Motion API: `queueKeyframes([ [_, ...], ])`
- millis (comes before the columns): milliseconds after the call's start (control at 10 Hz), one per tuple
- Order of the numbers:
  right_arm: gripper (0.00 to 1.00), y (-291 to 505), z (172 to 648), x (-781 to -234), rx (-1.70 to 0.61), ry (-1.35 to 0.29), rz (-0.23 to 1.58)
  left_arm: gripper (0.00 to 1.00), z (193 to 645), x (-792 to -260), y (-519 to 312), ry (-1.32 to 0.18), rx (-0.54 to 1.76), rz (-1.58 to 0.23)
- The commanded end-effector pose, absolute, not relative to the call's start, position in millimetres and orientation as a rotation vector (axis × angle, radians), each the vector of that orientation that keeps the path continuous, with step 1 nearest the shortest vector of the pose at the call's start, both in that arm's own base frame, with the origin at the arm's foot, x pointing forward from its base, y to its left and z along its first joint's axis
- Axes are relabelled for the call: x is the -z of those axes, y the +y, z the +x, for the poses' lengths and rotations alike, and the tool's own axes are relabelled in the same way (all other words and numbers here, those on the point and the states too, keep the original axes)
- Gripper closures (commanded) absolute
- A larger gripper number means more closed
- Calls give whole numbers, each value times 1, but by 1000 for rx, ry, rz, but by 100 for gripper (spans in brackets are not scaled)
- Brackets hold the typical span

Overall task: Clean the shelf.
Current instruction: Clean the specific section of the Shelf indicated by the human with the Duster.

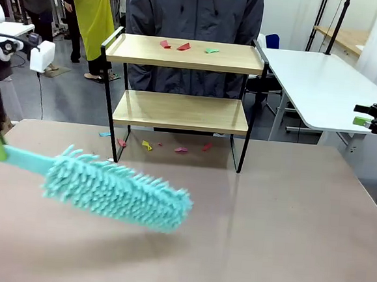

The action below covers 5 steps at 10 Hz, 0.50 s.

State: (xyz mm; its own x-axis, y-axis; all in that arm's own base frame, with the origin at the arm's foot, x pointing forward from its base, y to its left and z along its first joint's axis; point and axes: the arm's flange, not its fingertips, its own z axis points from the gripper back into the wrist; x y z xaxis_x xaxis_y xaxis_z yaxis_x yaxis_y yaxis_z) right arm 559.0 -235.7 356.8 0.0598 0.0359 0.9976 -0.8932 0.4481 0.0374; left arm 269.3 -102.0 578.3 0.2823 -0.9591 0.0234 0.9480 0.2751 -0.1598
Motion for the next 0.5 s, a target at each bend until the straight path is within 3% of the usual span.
queueKeyframes([
  [0, 0, -233, 558, -362, -843, -1311, 854, 87, 281, -589, -108, 182, 1352, -22],
  [400, 0, -233, 558, -362, -843, -1311, 854, 87, 273, -578, -104, 151, 1305, -92],
])
